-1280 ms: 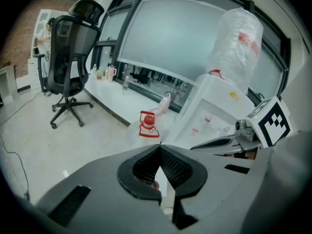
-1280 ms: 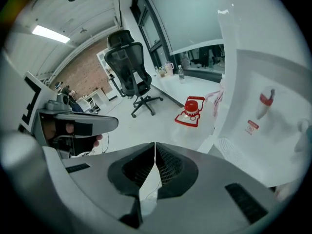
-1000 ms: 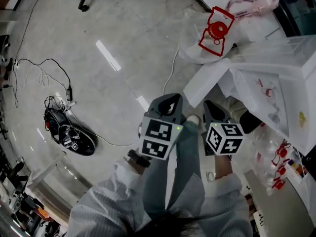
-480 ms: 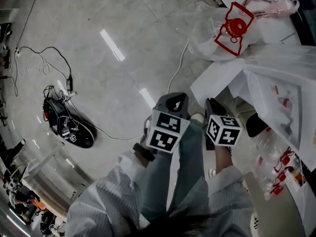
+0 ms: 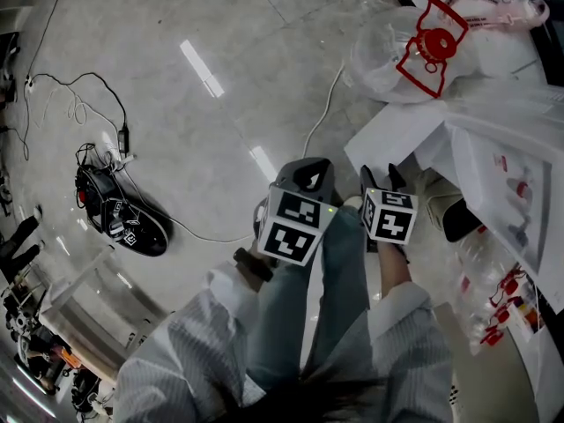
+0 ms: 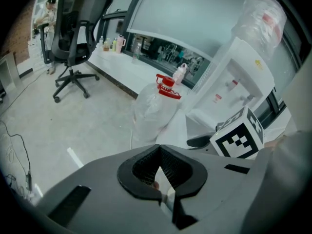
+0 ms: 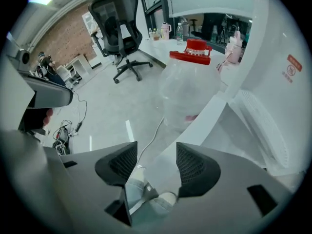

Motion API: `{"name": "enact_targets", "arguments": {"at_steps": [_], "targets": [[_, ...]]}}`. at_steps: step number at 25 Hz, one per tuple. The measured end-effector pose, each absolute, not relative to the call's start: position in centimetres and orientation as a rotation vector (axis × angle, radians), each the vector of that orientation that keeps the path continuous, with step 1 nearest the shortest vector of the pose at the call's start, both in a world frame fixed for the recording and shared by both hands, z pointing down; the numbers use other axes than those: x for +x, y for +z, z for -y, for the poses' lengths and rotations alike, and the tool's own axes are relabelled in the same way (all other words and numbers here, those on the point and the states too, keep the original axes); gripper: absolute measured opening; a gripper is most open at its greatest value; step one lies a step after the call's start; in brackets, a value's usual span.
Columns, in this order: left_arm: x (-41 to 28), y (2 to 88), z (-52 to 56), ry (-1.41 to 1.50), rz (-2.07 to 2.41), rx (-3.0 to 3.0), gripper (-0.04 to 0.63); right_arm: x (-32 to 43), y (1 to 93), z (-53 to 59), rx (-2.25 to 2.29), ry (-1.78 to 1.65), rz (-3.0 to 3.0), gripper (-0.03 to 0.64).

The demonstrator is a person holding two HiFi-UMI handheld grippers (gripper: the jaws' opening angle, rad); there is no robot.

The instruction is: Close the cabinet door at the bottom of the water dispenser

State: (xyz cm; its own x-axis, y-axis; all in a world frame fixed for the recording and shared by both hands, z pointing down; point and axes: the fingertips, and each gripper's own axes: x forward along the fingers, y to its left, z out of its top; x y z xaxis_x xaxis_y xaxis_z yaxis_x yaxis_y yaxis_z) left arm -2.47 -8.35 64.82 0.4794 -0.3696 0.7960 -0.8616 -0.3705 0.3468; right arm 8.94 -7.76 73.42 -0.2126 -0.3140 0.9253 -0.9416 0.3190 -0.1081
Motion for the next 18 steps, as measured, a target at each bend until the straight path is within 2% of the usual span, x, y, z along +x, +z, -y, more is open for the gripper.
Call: {"name": "enact_targets", "arguments": {"at_steps": [18], "targets": [[-4.0, 66.2, 8.4, 0.821, 1.001, 1.927, 0.011, 11.5, 77.0, 6.7, 1.244, 0.815, 1.516, 0.210]]}}
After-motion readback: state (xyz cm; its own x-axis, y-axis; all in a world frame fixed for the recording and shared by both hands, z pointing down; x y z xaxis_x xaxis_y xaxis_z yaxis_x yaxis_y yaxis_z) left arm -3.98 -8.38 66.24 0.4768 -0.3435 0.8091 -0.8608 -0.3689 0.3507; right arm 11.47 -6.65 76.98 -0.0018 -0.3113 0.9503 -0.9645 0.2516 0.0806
